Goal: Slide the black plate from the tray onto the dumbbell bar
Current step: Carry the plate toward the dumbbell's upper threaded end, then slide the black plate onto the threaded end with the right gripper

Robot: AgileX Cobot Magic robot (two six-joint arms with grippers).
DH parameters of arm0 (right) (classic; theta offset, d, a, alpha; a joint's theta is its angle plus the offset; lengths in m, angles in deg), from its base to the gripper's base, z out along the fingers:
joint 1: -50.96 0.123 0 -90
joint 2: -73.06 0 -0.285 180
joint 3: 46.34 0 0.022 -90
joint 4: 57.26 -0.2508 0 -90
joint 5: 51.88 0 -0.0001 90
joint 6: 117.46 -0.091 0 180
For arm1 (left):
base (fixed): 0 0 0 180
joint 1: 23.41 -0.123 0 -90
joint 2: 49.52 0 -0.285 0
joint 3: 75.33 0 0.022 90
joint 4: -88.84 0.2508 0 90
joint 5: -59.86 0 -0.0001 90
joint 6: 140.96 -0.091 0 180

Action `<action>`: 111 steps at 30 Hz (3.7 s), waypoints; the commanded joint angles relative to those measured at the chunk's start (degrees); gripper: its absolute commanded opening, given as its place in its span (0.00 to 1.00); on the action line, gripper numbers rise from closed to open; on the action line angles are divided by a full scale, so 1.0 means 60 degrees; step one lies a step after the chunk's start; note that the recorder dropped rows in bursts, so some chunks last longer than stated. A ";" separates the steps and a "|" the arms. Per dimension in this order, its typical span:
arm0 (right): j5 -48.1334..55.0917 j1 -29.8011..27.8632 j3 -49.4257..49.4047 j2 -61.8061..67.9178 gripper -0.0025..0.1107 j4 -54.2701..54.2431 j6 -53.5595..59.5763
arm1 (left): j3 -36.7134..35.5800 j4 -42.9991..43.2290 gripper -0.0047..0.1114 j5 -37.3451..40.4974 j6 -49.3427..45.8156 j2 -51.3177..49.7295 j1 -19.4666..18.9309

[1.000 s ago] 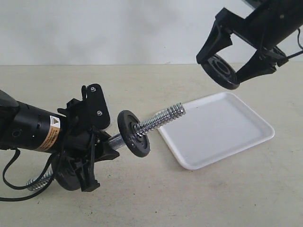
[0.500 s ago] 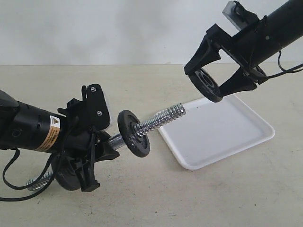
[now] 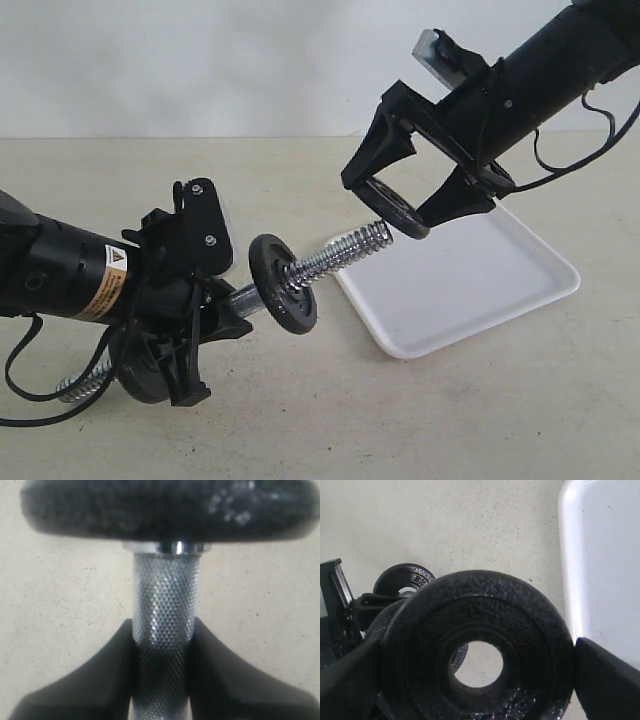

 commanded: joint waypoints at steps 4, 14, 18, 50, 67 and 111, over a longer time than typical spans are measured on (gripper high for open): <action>0.0119 0.0034 0.0106 -0.0127 0.02 -0.0293 -0.0156 | 0.0414 -0.0438 0.08 -0.0197 -0.0005 0.0525 0.0024; 0.0119 0.0034 0.0106 -0.0214 0.02 -0.0293 -0.0153 | 0.0414 -0.0902 0.08 0.0129 0.0029 0.0525 0.0024; 0.0119 0.0012 0.0124 -0.0519 0.02 -0.0238 -0.0153 | 0.0414 -0.1120 0.08 0.0537 0.0029 0.0525 0.0024; 0.0119 0.0404 0.0124 -0.0564 0.02 -0.0540 -0.0382 | 0.0435 -0.1192 0.08 0.0554 0.0010 0.0525 0.0024; 0.0119 0.0983 0.0124 -0.0564 0.02 -0.0383 -0.0681 | 0.0529 -0.2222 0.08 0.1041 -0.0004 0.0525 0.0024; -0.0768 0.1064 0.0124 -0.0564 0.02 -0.1505 -0.0659 | 0.1789 -0.3442 0.08 0.1621 0.1600 0.0525 0.0024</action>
